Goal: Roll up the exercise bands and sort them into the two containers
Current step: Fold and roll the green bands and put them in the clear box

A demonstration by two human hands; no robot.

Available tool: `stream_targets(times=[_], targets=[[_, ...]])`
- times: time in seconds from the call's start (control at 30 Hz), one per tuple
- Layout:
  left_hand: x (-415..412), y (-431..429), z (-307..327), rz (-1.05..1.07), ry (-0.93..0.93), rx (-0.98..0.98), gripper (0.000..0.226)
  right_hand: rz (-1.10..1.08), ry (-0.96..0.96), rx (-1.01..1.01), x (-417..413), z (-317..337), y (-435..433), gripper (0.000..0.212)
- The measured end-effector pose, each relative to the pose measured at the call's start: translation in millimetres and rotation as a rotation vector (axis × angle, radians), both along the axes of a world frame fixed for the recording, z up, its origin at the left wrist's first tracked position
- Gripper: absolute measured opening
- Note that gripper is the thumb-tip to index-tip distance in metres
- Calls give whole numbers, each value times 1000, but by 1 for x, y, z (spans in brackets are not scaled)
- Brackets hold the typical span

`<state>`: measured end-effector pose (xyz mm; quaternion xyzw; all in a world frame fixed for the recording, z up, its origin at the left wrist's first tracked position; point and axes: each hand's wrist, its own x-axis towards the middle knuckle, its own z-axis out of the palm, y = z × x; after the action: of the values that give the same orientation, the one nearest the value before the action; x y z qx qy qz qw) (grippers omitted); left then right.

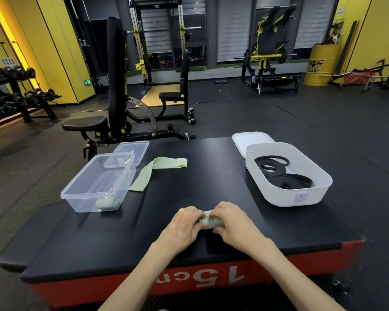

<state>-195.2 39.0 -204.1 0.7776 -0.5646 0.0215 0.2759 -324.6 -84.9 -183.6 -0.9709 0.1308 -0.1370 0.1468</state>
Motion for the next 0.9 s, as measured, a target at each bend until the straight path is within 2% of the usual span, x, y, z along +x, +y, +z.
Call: stream_targets(times=[0.2, 0.33, 0.47, 0.7, 0.9], targets=[[3, -2, -1, 10, -15, 13, 23, -31, 58, -38, 8, 2, -2, 15], [4, -4, 4, -1, -10, 1, 28, -41, 70, -35, 9, 2, -3, 23], [6, -8, 2, -18, -25, 13, 21, -41, 66, -37, 10, 1, -5, 25], [10, -12, 6, -8, -14, 75, 21, -38, -6, -44, 11, -1, -8, 20], [14, -17, 6, 16, 2, 153, 22, -30, 48, 20, 22, 2, -17, 23]])
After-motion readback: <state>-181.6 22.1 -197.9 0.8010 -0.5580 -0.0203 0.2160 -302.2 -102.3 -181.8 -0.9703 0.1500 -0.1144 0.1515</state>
